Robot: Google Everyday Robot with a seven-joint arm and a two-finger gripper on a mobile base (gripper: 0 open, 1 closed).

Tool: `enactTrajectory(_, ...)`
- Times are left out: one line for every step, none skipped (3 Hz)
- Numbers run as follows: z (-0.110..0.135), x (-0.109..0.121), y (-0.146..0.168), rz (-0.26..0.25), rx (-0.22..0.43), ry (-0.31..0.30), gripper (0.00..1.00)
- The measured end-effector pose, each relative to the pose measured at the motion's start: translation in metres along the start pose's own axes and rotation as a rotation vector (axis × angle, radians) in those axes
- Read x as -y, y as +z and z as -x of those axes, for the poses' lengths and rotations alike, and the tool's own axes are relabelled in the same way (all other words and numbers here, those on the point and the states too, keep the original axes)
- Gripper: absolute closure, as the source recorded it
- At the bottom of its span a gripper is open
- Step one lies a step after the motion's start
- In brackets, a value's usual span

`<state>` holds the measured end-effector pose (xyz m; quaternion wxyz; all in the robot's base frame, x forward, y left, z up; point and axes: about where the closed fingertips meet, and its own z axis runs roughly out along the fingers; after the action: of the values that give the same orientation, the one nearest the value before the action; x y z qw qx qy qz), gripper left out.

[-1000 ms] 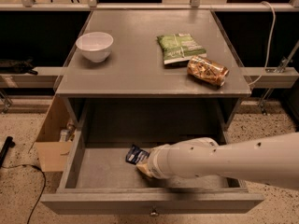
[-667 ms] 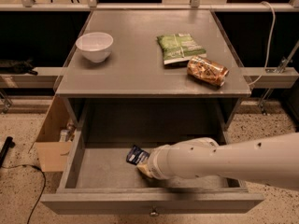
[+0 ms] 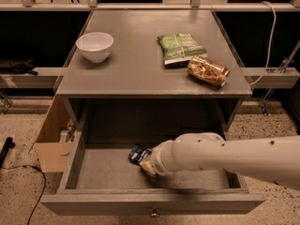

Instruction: Pick rxbar blueberry from top drawer and place on counter

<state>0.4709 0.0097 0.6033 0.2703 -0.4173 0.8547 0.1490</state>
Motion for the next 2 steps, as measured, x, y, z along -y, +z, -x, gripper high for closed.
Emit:
enactTrajectory(0.021,0.022,-0.036,0.044,0.038,0.006,1.0)
enactTrajectory(0.032,0.045,-0.077,0.071,0.048,-0.009,1.0)
